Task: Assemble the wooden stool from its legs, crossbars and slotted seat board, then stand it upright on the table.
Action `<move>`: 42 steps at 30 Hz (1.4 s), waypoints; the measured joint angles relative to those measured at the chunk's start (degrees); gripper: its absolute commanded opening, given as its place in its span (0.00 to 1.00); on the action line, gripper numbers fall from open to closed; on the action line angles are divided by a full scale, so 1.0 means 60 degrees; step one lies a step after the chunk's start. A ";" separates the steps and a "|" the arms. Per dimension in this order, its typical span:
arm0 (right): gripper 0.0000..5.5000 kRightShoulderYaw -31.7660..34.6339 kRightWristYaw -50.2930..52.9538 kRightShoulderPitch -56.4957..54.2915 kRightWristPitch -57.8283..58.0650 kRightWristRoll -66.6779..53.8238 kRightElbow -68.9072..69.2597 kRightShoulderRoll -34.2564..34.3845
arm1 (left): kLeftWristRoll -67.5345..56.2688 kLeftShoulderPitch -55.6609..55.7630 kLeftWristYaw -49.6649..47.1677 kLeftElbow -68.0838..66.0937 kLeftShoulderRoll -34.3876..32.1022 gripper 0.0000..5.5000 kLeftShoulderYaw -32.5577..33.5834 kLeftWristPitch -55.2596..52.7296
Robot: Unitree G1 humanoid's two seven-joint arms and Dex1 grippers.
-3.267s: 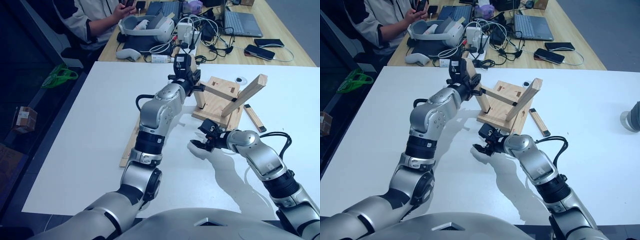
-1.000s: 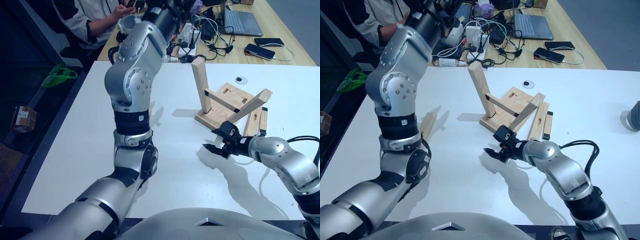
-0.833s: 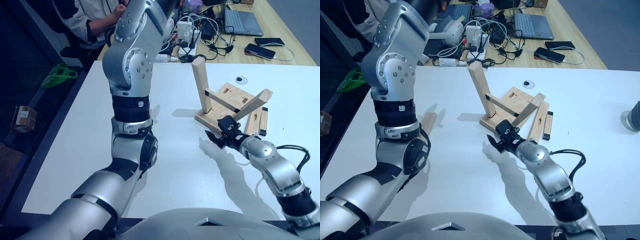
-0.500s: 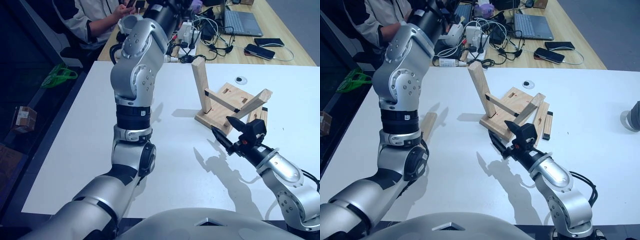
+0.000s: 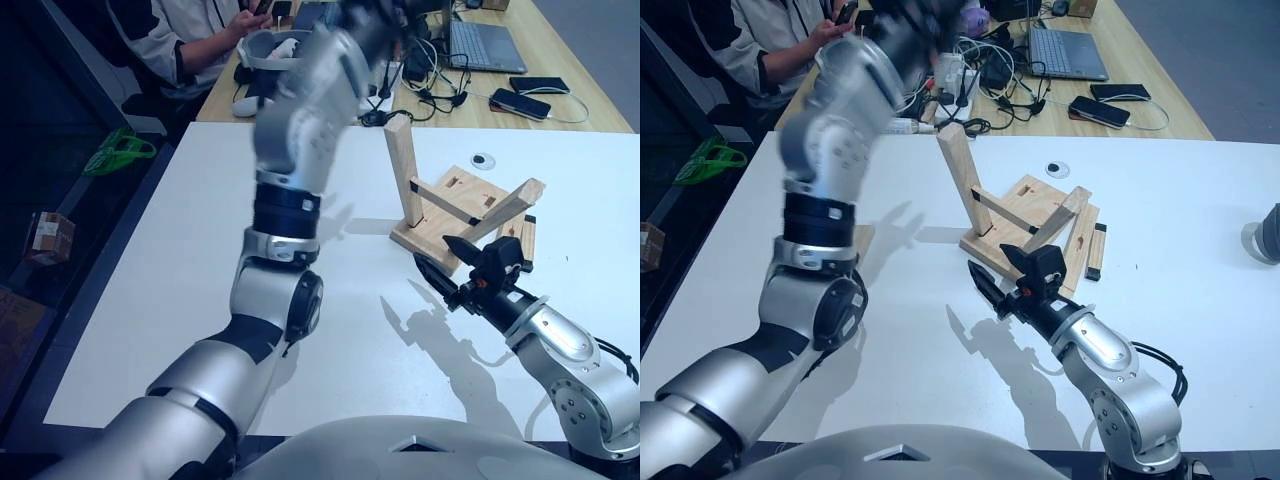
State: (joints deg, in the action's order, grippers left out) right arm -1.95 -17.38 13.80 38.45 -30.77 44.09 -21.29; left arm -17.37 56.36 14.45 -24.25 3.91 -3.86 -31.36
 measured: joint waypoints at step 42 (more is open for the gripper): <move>0.61 0.5794 0.1118 -0.2916 -0.1900 -0.0582 -0.6167 -0.0580 | 0.0757 -0.3573 -0.2277 0.3673 0.0062 0.41 0.0460 -0.1201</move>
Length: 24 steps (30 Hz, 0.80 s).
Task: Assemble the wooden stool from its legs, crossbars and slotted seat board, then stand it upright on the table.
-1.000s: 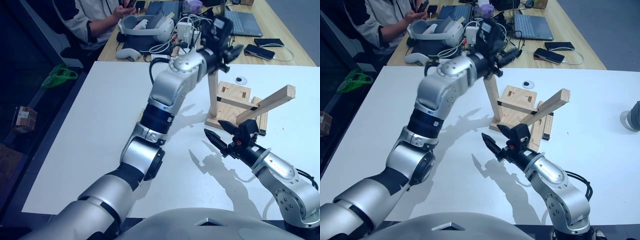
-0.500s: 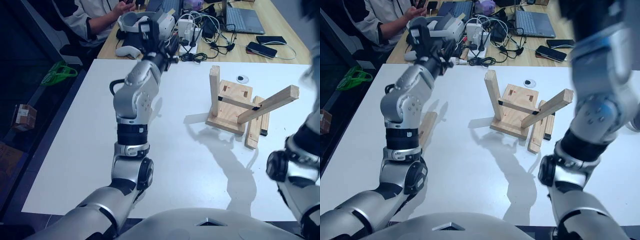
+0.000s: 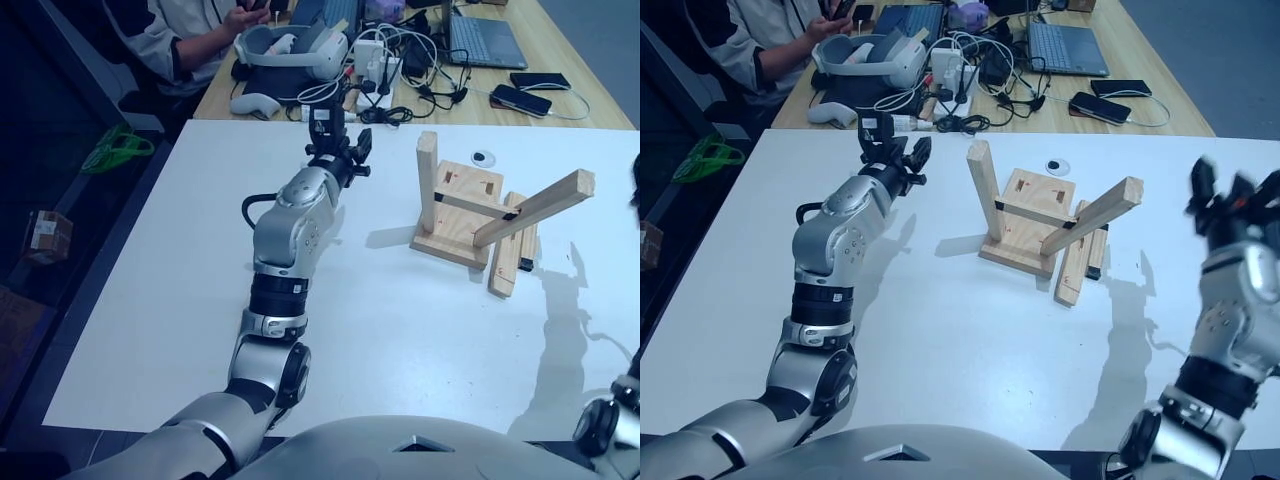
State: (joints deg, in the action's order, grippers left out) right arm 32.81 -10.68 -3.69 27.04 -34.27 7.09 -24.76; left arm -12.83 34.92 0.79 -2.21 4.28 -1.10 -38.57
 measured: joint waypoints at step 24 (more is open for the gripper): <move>0.61 -0.2472 0.0738 -0.1102 0.0566 0.0438 0.0643 0.1499 | 0.0378 -0.0017 -0.0124 0.1896 0.0144 0.41 -0.0555 -0.1787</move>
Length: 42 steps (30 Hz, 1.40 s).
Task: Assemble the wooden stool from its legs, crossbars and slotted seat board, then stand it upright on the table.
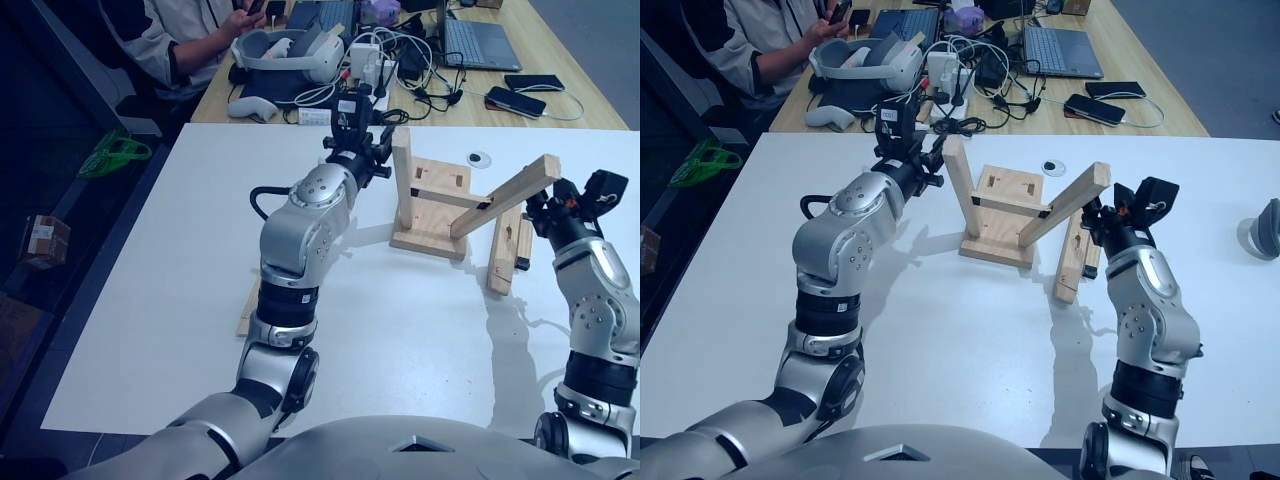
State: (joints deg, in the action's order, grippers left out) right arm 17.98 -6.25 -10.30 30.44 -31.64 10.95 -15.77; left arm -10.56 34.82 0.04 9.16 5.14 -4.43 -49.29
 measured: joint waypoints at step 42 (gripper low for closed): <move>0.61 0.2142 0.0582 -0.0523 -0.1413 0.1751 -0.2932 -0.1063 | 0.1375 -0.3613 0.0784 0.1060 -0.2607 0.41 0.2738 0.0071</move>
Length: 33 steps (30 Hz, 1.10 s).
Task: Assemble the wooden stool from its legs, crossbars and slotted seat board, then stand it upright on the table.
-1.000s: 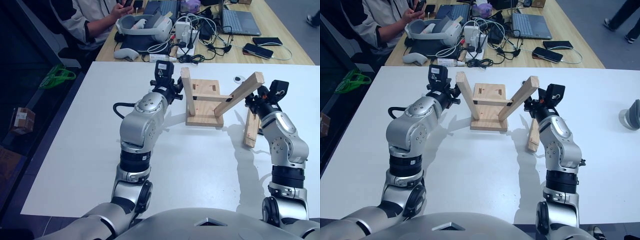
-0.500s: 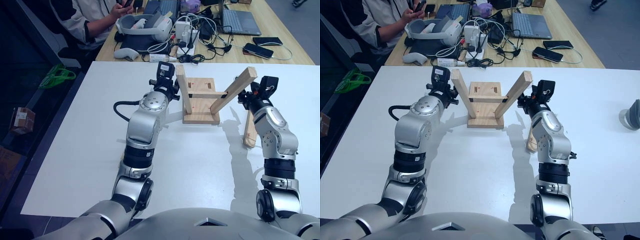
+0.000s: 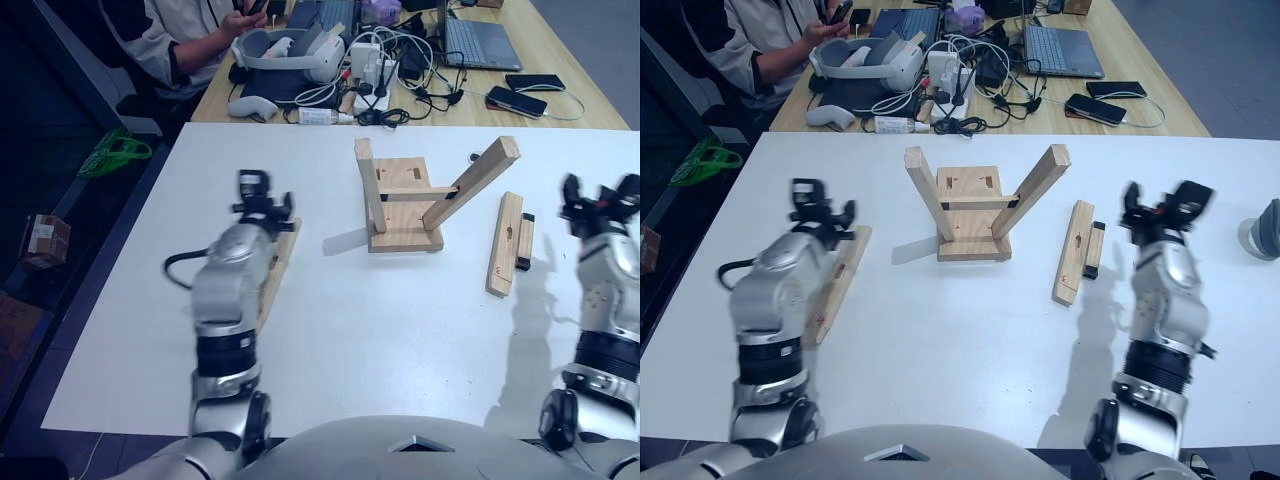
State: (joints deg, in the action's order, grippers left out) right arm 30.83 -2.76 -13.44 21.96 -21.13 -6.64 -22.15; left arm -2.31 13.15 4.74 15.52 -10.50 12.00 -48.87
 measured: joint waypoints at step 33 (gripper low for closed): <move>0.61 -0.4620 -0.3001 0.0726 0.4872 -0.1759 0.4100 -0.0873 | -0.0570 0.2110 0.0868 0.1387 0.0237 0.41 -0.3817 -0.3967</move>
State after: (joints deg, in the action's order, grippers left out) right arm 3.11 -20.76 -9.09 51.20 -31.69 17.96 -27.39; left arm -5.73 25.80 9.95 23.84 -9.08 -10.90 -72.67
